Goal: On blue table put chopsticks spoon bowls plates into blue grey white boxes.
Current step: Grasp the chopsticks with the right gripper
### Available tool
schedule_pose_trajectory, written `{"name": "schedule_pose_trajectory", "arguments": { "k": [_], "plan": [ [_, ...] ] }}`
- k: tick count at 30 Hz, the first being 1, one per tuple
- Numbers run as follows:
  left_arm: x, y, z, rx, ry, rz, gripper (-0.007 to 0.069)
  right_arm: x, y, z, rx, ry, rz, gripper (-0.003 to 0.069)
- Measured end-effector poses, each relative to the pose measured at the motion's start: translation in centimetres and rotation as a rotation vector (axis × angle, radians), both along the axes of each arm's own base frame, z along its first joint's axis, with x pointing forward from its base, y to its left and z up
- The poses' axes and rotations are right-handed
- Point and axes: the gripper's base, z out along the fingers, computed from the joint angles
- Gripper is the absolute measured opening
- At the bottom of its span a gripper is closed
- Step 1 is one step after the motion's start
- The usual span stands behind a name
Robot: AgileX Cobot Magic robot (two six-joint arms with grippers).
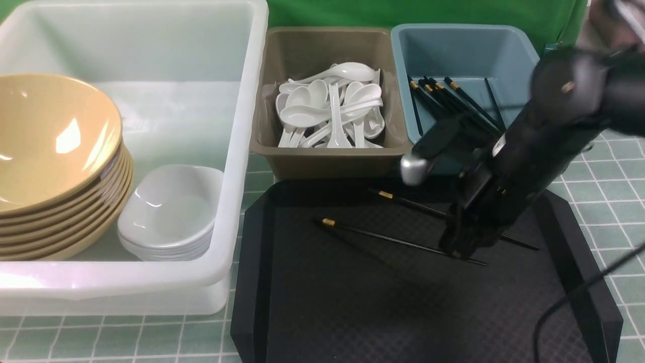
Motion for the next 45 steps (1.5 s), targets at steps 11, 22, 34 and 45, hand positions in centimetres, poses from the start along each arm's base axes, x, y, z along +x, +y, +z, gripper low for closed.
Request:
{"name": "schedule_pose_trajectory", "arguments": {
  "k": [11, 22, 34, 45],
  "plan": [
    [0.0, 0.0, 0.0, 0.000, 0.000, 0.000, 0.0130, -1.2, -0.1, 3.9, 0.060, -0.184, 0.051, 0.0042],
    [0.0, -0.1, -0.1, 0.000, 0.010, -0.009, 0.0130, 1.4, 6.8, -5.7, -0.025, -0.185, 0.149, 0.0252],
    [0.0, -0.1, -0.1, 0.000, 0.010, -0.009, 0.0130, 0.6, 8.5, -7.5, -0.109, 0.012, 0.249, 0.0055],
    [0.0, 0.0, 0.0, -0.001, 0.001, -0.001, 0.0130, 4.5, 4.8, 9.7, 0.214, -0.790, -0.009, 0.0039]
  ]
}}
